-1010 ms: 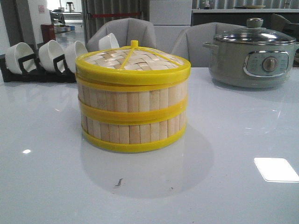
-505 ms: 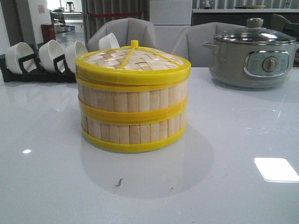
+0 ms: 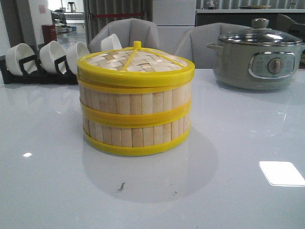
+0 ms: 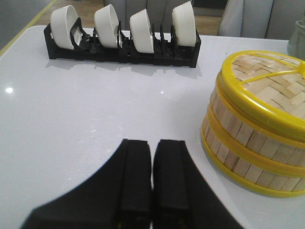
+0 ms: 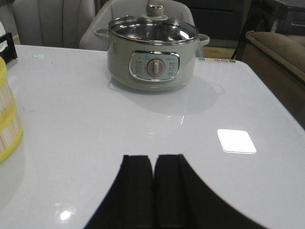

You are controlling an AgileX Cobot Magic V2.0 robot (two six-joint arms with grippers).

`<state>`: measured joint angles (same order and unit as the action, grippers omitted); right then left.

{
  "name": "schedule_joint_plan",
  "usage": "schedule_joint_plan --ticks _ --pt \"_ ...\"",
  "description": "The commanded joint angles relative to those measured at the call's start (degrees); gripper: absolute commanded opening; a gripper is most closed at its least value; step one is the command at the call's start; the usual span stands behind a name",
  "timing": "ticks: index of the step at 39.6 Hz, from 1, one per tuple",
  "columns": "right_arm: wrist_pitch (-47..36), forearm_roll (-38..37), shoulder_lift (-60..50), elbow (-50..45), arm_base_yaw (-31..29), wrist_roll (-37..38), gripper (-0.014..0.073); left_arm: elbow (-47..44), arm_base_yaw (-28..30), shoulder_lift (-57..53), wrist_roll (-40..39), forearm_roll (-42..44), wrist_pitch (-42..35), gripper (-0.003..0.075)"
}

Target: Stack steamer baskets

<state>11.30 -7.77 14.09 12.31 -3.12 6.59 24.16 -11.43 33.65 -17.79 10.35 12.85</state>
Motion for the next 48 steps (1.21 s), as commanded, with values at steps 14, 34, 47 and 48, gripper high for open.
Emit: schedule_joint_plan --ticks 14,34,47,48 --pt "-5.06 -0.44 0.42 1.73 -0.39 -0.24 0.0046 1.53 0.49 -2.01 -0.28 8.18 -4.39 0.0094" --pt "-4.86 -0.44 0.42 1.73 -0.39 -0.24 0.0046 -13.83 0.49 -18.36 -0.28 6.72 -17.48 0.0094" --pt "-4.86 -0.44 0.42 1.73 -0.39 -0.24 0.0046 -24.61 0.63 -34.16 -0.28 2.18 -16.94 0.0094" --pt "-4.86 -0.44 0.42 1.73 -0.39 -0.24 0.0046 -24.61 0.88 -34.80 -0.28 1.73 -15.24 0.0094"
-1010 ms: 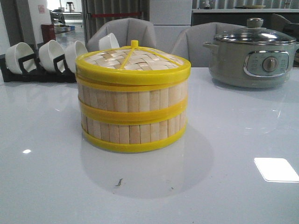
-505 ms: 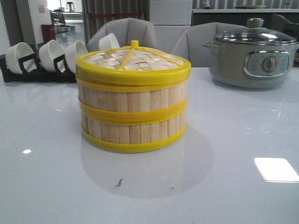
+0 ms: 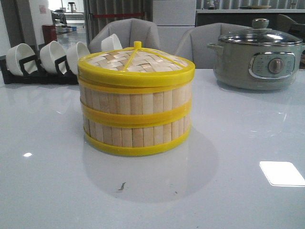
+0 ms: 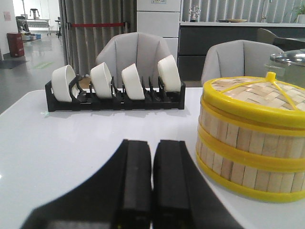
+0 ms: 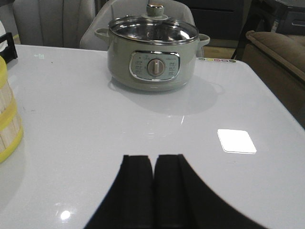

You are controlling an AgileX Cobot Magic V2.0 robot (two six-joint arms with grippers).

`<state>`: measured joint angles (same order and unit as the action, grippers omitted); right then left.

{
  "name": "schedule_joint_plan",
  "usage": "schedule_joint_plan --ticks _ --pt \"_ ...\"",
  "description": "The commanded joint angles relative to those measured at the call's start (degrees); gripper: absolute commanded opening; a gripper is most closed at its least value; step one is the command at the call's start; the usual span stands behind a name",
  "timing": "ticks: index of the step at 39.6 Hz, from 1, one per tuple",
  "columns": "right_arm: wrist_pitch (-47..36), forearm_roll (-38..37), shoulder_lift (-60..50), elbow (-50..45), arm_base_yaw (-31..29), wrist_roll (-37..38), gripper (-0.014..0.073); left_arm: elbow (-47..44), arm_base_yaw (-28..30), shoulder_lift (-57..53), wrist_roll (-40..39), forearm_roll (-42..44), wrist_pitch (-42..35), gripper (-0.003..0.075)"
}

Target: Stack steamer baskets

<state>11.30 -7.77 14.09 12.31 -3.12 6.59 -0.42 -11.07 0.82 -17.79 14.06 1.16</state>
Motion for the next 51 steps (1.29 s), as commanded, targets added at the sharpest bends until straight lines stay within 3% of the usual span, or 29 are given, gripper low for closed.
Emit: schedule_joint_plan --ticks 1,25,43,45,51 --pt "-4.86 -0.44 0.42 1.73 -0.39 -0.24 0.0046 -0.02 0.63 -2.09 -0.28 -2.09 -3.38 0.0094" --pt "-4.87 -0.44 0.47 1.73 -0.39 -0.24 0.0046 -0.02 5.70 -1.86 -0.28 -2.09 -5.74 0.0094" --pt "-4.87 -0.44 0.47 1.73 -0.39 -0.24 0.0046 -0.02 5.49 -1.86 -0.15 -1.59 -7.64 0.0094" --pt "-4.87 -0.44 0.47 1.73 -0.39 -0.24 0.0046 -0.02 5.49 -1.86 1.06 -2.93 -7.73 0.0094" --pt "-4.87 -0.44 0.47 1.73 -0.39 -0.24 0.0046 -0.02 5.70 -1.86 15.15 -14.06 -7.40 0.0094"
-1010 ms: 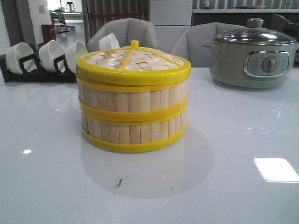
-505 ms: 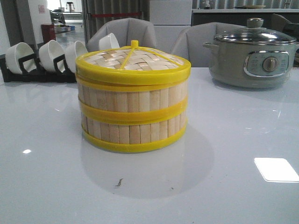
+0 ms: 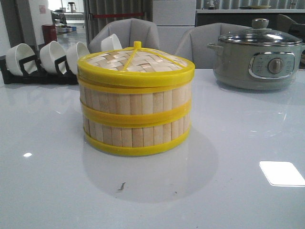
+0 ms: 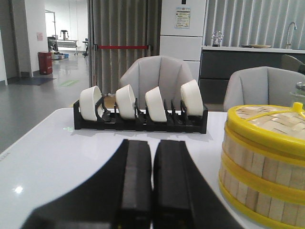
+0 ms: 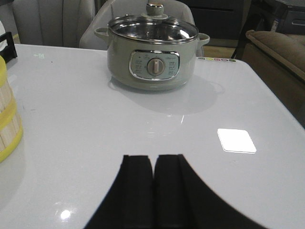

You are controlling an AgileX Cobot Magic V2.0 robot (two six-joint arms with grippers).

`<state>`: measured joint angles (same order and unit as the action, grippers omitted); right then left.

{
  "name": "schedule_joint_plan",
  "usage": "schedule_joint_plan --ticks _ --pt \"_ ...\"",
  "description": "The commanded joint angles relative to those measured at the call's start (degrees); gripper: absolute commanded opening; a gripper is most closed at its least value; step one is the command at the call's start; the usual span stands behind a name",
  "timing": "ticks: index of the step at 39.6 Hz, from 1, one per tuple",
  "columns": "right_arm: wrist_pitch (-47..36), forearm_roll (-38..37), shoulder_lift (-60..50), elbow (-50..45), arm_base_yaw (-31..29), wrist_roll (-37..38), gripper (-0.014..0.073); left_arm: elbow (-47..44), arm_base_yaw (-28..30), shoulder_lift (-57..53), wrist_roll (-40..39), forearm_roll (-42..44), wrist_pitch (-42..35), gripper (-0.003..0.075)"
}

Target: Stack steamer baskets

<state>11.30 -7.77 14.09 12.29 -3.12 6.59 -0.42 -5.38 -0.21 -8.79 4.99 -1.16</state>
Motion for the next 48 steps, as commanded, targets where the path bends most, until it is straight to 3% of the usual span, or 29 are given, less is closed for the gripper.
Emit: schedule_joint_plan --ticks 1,48 --pt "-4.87 -0.44 0.47 1.76 -0.39 -0.24 0.0046 -0.02 0.00 -0.84 6.17 -4.99 -5.22 0.0094" --pt "-4.87 -0.44 0.47 1.76 -0.39 -0.24 0.0046 -0.02 0.00 -0.84 6.17 -1.31 -5.40 0.0094"
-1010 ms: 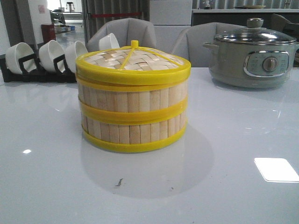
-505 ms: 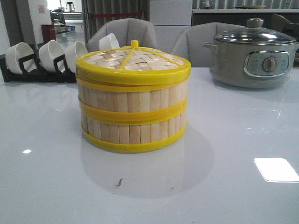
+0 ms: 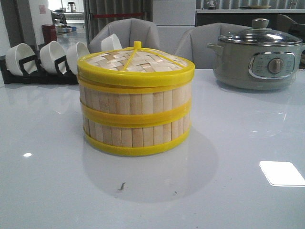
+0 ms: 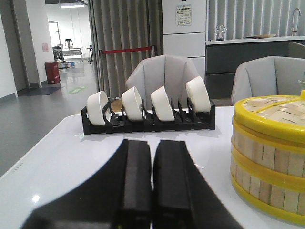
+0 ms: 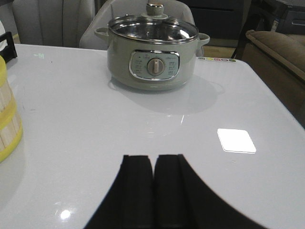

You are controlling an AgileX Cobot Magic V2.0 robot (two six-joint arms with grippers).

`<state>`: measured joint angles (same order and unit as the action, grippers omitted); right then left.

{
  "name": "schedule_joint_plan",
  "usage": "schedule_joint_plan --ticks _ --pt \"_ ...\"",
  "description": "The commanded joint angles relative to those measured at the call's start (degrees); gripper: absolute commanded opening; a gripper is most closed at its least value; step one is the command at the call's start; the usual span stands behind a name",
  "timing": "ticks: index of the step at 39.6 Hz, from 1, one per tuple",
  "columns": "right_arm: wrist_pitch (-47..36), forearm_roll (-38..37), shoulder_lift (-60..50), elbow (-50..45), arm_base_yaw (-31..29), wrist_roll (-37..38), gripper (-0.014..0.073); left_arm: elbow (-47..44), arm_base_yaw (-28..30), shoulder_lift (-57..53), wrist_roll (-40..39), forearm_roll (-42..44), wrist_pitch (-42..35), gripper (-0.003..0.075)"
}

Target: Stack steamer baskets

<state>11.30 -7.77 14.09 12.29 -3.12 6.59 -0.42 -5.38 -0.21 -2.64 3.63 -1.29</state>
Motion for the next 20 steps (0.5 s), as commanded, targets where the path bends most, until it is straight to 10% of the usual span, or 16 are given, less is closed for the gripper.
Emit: schedule_joint_plan --ticks 1,20 --pt "-4.87 -0.44 0.47 1.76 -0.39 -0.24 0.0046 -0.02 0.00 -0.84 0.03 0.04 -5.27 0.0094" --pt "-7.12 1.33 -7.45 -4.52 -0.33 -0.18 0.0046 -0.02 0.00 -0.84 0.03 0.04 -5.27 0.0094"
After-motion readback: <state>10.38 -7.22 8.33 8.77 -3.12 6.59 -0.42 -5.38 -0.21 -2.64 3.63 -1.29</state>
